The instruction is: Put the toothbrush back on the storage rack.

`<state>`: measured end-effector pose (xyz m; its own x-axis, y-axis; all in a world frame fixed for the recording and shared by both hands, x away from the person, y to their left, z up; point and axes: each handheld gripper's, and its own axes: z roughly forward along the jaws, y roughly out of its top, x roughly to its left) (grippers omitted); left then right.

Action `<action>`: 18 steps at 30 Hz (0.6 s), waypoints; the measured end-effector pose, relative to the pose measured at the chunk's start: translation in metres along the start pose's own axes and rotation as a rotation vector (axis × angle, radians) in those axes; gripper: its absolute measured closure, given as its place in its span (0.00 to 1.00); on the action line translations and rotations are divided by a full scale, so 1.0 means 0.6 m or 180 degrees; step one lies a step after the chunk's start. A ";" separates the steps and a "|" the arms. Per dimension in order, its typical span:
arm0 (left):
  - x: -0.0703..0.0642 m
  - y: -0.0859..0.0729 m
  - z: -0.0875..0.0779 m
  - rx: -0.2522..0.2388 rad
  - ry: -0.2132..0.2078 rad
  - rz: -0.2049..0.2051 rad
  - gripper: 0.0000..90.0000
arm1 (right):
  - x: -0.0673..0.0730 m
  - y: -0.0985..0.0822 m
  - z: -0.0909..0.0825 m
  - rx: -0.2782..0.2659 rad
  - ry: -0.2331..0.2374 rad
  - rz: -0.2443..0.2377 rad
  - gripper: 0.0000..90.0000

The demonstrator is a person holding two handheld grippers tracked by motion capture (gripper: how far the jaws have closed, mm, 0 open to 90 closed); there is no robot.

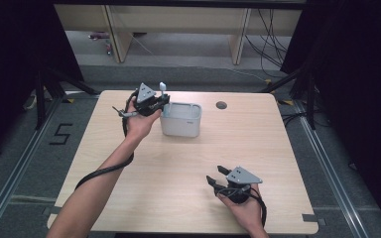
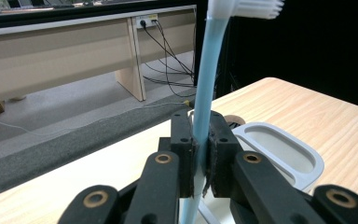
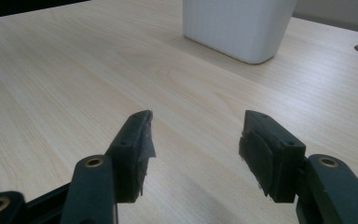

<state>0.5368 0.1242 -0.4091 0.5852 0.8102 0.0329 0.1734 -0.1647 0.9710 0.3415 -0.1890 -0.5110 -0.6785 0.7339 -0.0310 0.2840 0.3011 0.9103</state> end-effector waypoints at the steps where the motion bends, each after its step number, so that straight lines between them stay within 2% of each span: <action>1: 0.000 -0.001 0.000 0.0008 -0.0003 0.0009 0.92 | 0.003 0.000 -0.002 0.0023 -0.0022 0.0086 0.49; 3: 0.000 -0.005 0.002 0.0024 -0.0010 -0.0025 0.92 | 0.002 0.000 -0.001 0.0009 -0.0016 0.0038 0.49; 15: -0.002 -0.022 0.009 0.0087 -0.0032 -0.0104 0.92 | 0.002 -0.001 -0.001 0.0015 -0.0007 0.0050 0.49; 18: -0.001 -0.025 0.010 0.0108 -0.0036 -0.0114 0.92 | 0.005 -0.001 -0.001 0.0058 0.0013 0.0110 0.49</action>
<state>0.5387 0.1226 -0.4254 0.5871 0.8095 -0.0047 0.2210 -0.1547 0.9629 0.3388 -0.1872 -0.5113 -0.6708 0.7416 0.0020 0.3197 0.2868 0.9031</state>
